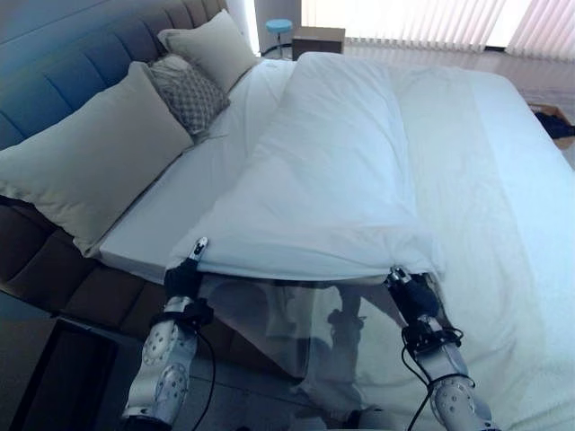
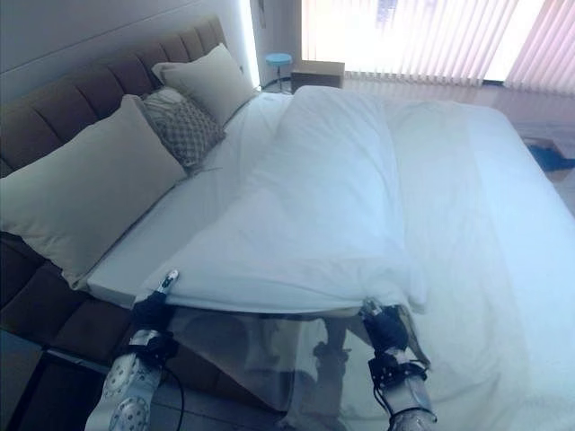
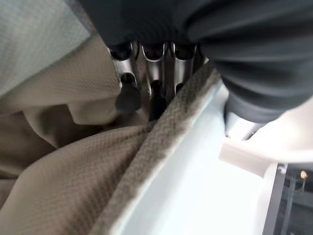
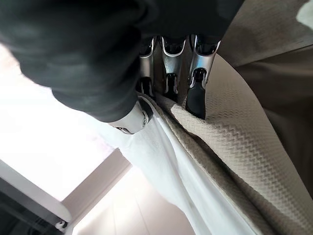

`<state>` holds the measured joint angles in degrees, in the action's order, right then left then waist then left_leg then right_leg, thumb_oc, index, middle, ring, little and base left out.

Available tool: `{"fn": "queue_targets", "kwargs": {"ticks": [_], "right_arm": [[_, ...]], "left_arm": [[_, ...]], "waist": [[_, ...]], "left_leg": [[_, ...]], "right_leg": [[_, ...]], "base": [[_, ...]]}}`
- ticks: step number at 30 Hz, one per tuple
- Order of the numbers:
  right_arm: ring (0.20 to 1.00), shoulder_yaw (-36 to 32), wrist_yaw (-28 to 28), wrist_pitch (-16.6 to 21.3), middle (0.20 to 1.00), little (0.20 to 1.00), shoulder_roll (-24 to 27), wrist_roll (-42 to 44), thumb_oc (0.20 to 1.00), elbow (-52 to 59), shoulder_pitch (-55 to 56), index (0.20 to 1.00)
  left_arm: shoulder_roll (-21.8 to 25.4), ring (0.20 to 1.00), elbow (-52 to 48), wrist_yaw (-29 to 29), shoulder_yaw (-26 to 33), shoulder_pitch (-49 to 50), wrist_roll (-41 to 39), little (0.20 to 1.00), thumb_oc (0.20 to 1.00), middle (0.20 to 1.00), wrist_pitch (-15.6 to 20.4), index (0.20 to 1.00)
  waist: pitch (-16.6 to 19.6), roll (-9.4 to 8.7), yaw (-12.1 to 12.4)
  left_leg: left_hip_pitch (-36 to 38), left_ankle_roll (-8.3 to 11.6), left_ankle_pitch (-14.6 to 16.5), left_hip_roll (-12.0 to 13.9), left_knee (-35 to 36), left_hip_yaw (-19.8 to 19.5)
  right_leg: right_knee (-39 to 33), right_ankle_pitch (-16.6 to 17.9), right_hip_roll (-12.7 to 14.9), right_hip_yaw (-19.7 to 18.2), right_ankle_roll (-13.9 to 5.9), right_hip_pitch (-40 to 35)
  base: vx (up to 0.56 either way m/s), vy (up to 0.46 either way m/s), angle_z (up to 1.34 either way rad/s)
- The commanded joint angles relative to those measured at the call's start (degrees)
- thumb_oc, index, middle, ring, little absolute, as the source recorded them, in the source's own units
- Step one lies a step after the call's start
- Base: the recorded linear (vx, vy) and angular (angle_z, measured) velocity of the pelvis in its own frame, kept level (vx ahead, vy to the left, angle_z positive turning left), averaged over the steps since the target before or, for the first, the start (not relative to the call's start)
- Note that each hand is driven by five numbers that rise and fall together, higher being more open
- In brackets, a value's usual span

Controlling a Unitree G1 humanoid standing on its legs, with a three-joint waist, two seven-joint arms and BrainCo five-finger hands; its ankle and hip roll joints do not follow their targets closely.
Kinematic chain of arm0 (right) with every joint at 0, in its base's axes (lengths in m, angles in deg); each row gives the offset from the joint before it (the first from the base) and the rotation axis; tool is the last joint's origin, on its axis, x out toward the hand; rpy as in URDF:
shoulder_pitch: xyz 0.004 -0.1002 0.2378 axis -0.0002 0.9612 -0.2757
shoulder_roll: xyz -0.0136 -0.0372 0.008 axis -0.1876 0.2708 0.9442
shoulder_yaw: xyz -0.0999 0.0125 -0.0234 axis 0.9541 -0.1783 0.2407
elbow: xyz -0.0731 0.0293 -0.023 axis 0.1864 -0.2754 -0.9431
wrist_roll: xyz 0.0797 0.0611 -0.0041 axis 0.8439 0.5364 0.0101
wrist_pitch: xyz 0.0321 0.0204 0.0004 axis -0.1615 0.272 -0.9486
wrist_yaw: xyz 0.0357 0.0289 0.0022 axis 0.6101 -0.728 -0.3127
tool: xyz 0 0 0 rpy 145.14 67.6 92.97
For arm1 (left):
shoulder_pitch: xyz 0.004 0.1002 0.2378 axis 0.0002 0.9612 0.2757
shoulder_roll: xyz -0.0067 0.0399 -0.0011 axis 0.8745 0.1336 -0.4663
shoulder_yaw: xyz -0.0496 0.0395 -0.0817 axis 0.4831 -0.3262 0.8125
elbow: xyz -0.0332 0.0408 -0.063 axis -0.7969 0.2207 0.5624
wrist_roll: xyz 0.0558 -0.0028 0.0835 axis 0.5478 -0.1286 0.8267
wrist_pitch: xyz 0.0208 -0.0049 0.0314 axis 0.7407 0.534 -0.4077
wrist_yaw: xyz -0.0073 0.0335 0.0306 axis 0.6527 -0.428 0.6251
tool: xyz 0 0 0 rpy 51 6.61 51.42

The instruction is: Make the bed

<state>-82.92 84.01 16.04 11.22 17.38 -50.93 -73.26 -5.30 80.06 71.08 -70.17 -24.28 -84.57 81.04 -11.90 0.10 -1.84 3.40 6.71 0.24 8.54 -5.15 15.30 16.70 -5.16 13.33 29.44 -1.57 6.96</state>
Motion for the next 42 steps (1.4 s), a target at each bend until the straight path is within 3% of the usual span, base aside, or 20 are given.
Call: {"fn": "queue_targets", "kwargs": {"ticks": [1,3,5,6,7,8,11,12,16,25,29,32,34,36,40,42], "right_arm": [[0.2,-2.7,0.4,3.5,0.2,0.2,3.8,0.4,0.2,0.9,-3.8,0.2],[0.2,-2.6,0.5,3.2,0.2,0.2,4.1,0.8,0.2,0.8,-4.2,0.2],[0.2,-2.5,0.3,3.0,0.2,0.2,4.2,0.5,0.2,0.6,-4.0,0.2],[0.2,-2.9,0.3,2.9,0.2,0.2,4.0,0.7,0.2,1.0,-3.0,0.2],[0.2,-3.6,0.2,2.7,0.2,0.2,3.8,0.8,0.2,1.6,-2.3,0.2],[0.2,-4.2,-0.1,2.7,0.2,0.2,3.4,0.5,0.2,1.6,-1.9,0.2],[0.2,-4.6,0.3,1.8,0.2,0.2,2.8,-0.6,0.2,1.0,-1.0,0.2],[0.2,-4.3,0.4,1.3,0.2,0.2,2.8,-1.4,0.2,0.2,-0.7,0.2],[0.2,-3.5,-0.2,-1.7,0.2,0.2,2.2,-5.4,0.2,-9.0,0.8,0.2],[0.2,-4.1,0.8,-4.9,0.2,0.2,3.7,-15.3,0.2,-23.7,2.9,0.2],[0.2,-4.0,0.4,-5.3,0.2,0.2,3.4,-21.0,0.2,-35.2,2.5,0.2],[0.2,-4.7,-0.5,-6.1,0.2,0.2,2.5,-26.3,0.2,-49.2,0.1,0.2],[0.2,-4.9,-0.6,-5.9,0.2,0.2,2.4,-27.0,0.2,-51.2,-0.7,0.2],[0.2,-5.8,-1.3,-5.8,0.2,0.2,2.1,-28.8,0.2,-58.7,-2.6,0.2],[0.2,-6.2,-1.3,-5.6,0.2,0.2,2.1,-29.7,0.2,-63.0,-3.5,0.2],[0.2,-6.2,-1.5,-5.4,0.2,0.2,2.4,-29.3,0.2,-63.8,-4.1,0.2]], "left_arm": [[4.6,0.2,-8.2,1.4,12.2,-0.9,0.5,0.2,0.2,0.2,8.4,0.2],[4.8,0.2,-9.0,1.2,13.0,-0.4,0.5,0.2,0.2,0.2,8.4,0.2],[5.1,0.2,-8.8,1.6,12.6,-0.7,1.0,0.2,0.2,0.2,8.5,0.2],[5.0,0.2,-8.2,2.0,11.9,-0.9,1.4,0.2,0.2,0.2,8.4,0.2],[4.9,0.2,-7.9,1.9,11.7,-1.4,1.1,0.2,0.2,0.2,8.1,0.2],[5.3,0.2,-7.6,2.4,10.7,-2.6,3.0,0.2,0.2,0.2,7.3,0.2],[5.6,0.2,-7.4,2.0,10.3,-2.8,4.3,0.2,0.2,0.2,7.1,0.2],[5.6,0.2,-6.4,1.7,9.9,-2.8,3.8,0.2,0.2,0.2,6.8,0.2],[4.8,0.2,2.2,-0.6,7.6,-0.9,3.4,0.2,0.2,0.2,3.5,0.2],[3.6,0.2,18.2,-4.4,6.5,4.2,3.8,0.2,0.2,0.2,-0.8,0.2],[2.6,0.2,28.6,-4.8,5.5,3.8,6.9,0.2,0.2,0.2,-1.6,0.2],[1.2,0.2,41.6,-4.5,4.2,1.7,12.4,0.2,0.2,0.2,-3.3,0.2],[0.9,0.2,44.6,-4.6,4.1,0.9,12.9,0.2,0.2,0.2,-3.3,0.2],[-0.2,0.2,54.7,-3.9,4.4,-0.9,15.7,0.2,0.2,0.2,-3.9,0.2],[-1.1,0.2,61.8,-3.9,5.2,-1.6,16.5,0.2,0.2,0.2,-4.2,0.2],[-1.4,0.2,63.7,-3.9,5.3,-2.3,15.8,0.2,0.2,0.2,-4.1,0.2]], "waist": [[2.6,-1.61,4.0],[2.9,-2.49,3.7],[3.9,-1.97,3.6],[4.3,-1.49,3.3],[4.3,-1.36,2.5],[4.1,-1.16,1.9],[3.9,-1.13,1.4],[3.9,-1.0,1.4],[3.2,-1.45,1.3],[4.3,-1.97,1.7],[5.1,-2.18,1.8],[6.2,-1.94,1.9],[6.3,-1.85,1.9],[6.8,-1.61,1.7],[6.5,-1.32,1.3],[4.5,-1.22,1.1]], "left_leg": [[-5.4,0.18,-1.0,-5.3,-7.9,-5.7],[-5.3,0.52,-1.1,-0.7,-7.6,-2.1],[-3.6,0.24,-1.8,0.4,-4.2,-1.6],[-3.4,0.15,-2.6,-0.6,-1.4,-3.0],[-3.0,-0.05,-2.2,-0.8,-0.3,-2.4],[-1.6,-0.85,-1.1,-2.7,1.7,-2.4],[-0.1,-2.12,0.2,-4.7,3.8,-2.0],[0.9,-2.1,1.4,-5.0,4.3,-2.4],[2.6,-3.35,2.1,-6.2,5.2,-1.2],[3.1,-2.96,1.2,-5.7,6.3,0.0],[2.6,-2.48,0.6,-5.3,6.3,-0.4],[2.1,-2.48,0.6,-5.0,5.8,-1.0],[2.1,-2.52,0.7,-5.0,5.7,-1.2],[2.0,-2.65,1.0,-5.0,5.3,-1.4],[1.7,-2.88,1.2,-5.0,5.1,-1.5],[0.1,-3.1,1.3,-4.8,4.2,-1.8]], "right_leg": [[-10.8,6.5,-2.3,-1.5,-3.88,-5.4],[-10.2,6.8,-0.6,-0.7,-4.78,-5.3],[-8.9,6.0,0.1,0.0,-5.1,-4.5],[-8.3,6.2,0.5,0.4,-5.38,-4.6],[-7.9,6.8,1.3,1.0,-5.53,-4.9],[-7.4,9.0,3.4,2.1,-6.28,-5.6],[-6.8,10.4,5.4,2.8,-7.35,-5.9],[-5.9,9.7,5.6,1.8,-8.42,-6.1],[-5.7,11.3,6.5,2.1,-9.28,-6.7],[-9.7,12.6,5.2,2.0,-9.66,-7.7],[-11.4,12.6,4.3,2.3,-9.67,-8.7],[-12.0,11.7,3.6,2.2,-9.2,-9.1],[-11.9,11.4,3.5,2.1,-9.12,-9.1],[-11.5,10.9,3.2,1.4,-8.89,-8.8],[-10.9,10.6,3.1,0.7,-8.77,-7.9],[-9.6,10.5,3.4,-0.1,-8.67,-5.4]], "base": [[-0.1,0.154,-0.7],[-0.07,0.227,-0.44],[0.01,0.214,-0.22],[0.03,0.151,0.25],[0.07,0.284,0.48],[0.05,0.189,0.59],[0.06,0.163,0.57],[0.11,0.154,0.19],[0.05,0.082,-0.08],[0.02,-0.028,-0.09],[-0.01,-0.047,-0.04],[-0.01,-0.013,0.0],[-0.01,-0.01,0.03],[0.0,0.0,0.0],[0.01,-0.005,-0.02],[-0.05,-0.016,-0.06]]}}
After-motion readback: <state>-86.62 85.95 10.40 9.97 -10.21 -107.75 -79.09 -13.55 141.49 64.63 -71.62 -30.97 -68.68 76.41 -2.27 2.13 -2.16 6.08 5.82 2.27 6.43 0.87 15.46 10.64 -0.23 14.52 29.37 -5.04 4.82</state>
